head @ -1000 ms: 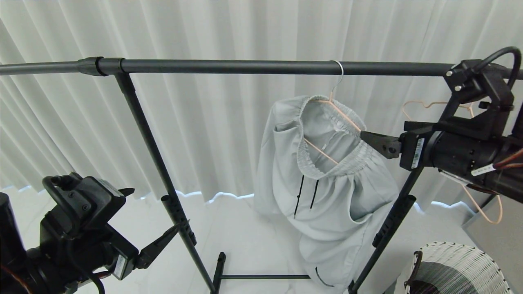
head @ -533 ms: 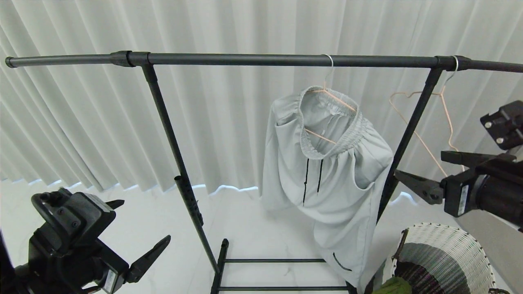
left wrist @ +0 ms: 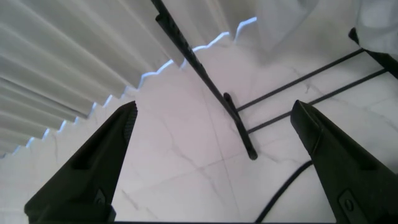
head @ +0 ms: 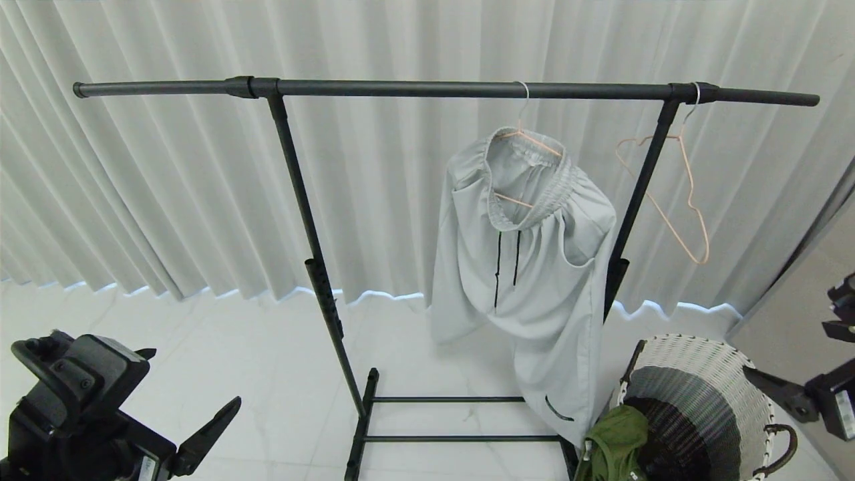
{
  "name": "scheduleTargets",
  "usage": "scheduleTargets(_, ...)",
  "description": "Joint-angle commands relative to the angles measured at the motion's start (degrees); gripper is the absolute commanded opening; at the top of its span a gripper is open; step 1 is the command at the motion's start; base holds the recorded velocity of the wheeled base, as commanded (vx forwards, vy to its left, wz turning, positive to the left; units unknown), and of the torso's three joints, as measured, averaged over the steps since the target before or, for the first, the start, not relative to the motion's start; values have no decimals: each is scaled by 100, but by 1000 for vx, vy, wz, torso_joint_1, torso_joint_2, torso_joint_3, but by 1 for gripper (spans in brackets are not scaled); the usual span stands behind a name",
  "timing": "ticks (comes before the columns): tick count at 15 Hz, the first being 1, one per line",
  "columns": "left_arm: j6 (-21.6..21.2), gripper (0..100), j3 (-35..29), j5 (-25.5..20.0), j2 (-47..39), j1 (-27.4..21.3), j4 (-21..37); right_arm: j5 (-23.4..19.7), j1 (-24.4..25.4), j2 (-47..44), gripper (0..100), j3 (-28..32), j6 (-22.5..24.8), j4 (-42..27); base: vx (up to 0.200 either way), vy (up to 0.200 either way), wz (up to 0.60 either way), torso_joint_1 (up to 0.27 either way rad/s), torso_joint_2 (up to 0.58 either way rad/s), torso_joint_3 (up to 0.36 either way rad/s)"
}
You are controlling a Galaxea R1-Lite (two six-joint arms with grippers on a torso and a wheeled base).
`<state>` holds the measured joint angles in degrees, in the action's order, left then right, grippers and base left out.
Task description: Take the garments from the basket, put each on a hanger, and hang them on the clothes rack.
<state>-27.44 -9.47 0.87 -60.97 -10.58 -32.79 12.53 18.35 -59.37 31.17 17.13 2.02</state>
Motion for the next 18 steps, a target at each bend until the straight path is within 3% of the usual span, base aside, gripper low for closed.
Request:
scheduleTargets(1, 11, 100, 16, 1, 6, 21, -8, -23, -428, 347, 100, -340, 379, 35, 0, 0, 0, 0, 0, 0)
scheduleTargets(6, 81, 100, 16, 1, -29, 30, -8, 4, -455, 602, 100, -709, 493, 132, 0, 0, 0, -7, 15, 11)
scheduleTargets(13, 99, 100, -301, -7, -47, 30, -8, 4, -543, 602, 100, -762, 528, 132, 0, 0, 0, -188, 436, 242)
scheduleTargets(15, 652, 100, -661, -16, -223, 21, -8, 4, -622, 584, 100, -885, 608, 123, 0, 0, 0, -200, 488, 283)
scheduleTargets(18, 775, 100, -767, -7, -337, 12, -8, 4, -903, 602, 100, -1087, 836, 123, 0, 0, 0, -189, 484, 286)
